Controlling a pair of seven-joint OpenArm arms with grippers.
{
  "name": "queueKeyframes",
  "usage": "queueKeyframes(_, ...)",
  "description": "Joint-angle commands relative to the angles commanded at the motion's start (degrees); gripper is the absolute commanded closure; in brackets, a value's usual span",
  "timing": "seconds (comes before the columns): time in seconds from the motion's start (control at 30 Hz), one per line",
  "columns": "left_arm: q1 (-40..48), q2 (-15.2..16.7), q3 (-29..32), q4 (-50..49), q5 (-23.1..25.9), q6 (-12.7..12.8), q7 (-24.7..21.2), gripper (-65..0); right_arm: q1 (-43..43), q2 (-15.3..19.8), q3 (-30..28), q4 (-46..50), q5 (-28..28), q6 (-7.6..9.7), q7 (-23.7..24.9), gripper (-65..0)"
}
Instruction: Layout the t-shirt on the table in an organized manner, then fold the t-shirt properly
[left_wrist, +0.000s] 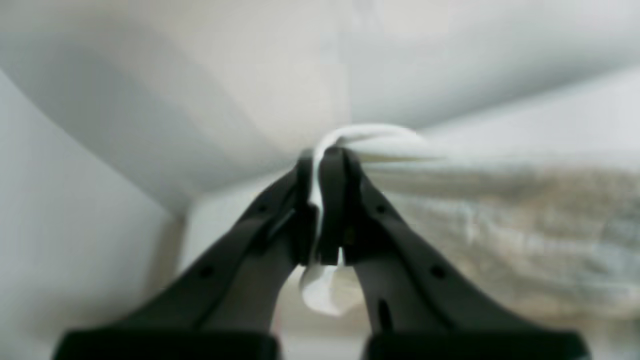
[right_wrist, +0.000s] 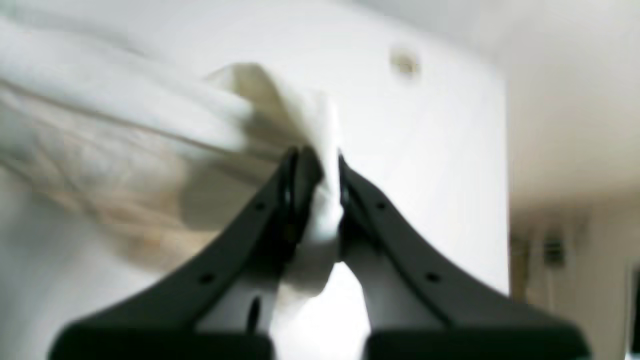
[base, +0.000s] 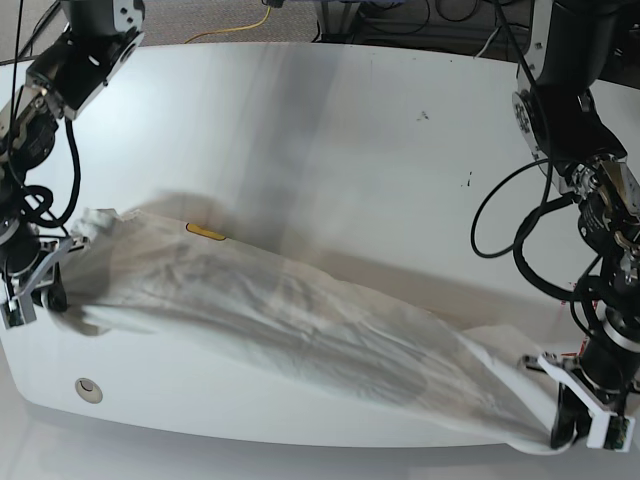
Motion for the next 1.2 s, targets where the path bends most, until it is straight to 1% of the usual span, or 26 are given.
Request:
queueKeyframes(0.07,-2.55,0.00,0.26,-1.49,0.00,0.00,0.00,0.0,3.08,0.44,-0.53,-2.11,0.00,0.00,0.00,-0.2)
queueKeyframes(0.17,-6.33,0.00,0.26,-4.04,0.00,0.00,-0.18,0.0,8.26,2.11,-3.34,-5.80,0.00,0.00,0.09,-0.2)
queueKeyframes(0.23,-10.29,0.00,0.09,-6.33,0.00,0.00,-0.18,0.0,13.45,3.96,-6.59,-9.41,0.00,0.00,0.44,-0.2)
queueKeyframes(0.47,-19.34,0.00,0.09,-10.29,0.00,0.00,-0.26,0.0,27.52,5.71,-12.31,-18.46,0.00,0.00,0.70,-0.2)
queueKeyframes(0.53,-22.07,0.00,0.09,-11.96,0.00,0.00,-0.26,0.0,31.91,6.68,-15.91,-21.01,0.00,0.00,1.76,-0.2)
queueKeyframes(0.63,-26.20,0.00,0.09,-13.89,0.00,0.00,-0.26,0.0,36.48,7.21,-19.96,-24.26,0.00,0.00,3.25,-0.2)
queueKeyframes(0.87,-32.76,0.00,0.18,-18.64,0.00,0.00,-0.62,0.0,43.08,7.21,-24.53,-27.25,-0.09,0.00,5.54,-0.2)
queueKeyframes(0.97,-32.76,0.00,0.26,-21.01,0.00,0.00,-2.02,0.0,45.10,7.30,-25.93,-27.34,-0.44,0.00,7.12,-0.2)
queueKeyframes(1.07,-32.76,0.00,0.35,-22.68,0.00,0.00,-3.87,0.0,46.95,7.47,-26.99,-27.34,-2.81,0.00,7.21,-0.2)
queueKeyframes(1.1,-32.76,0.00,0.35,-23.74,0.00,0.00,-5.01,0.0,48.09,7.38,-27.87,-27.34,-4.57,0.00,7.38,-0.2)
queueKeyframes(1.2,-32.76,0.00,0.53,-25.76,-0.18,0.00,-5.10,0.0,50.11,7.38,-28.75,-27.34,-7.30,0.00,7.47,-0.2)
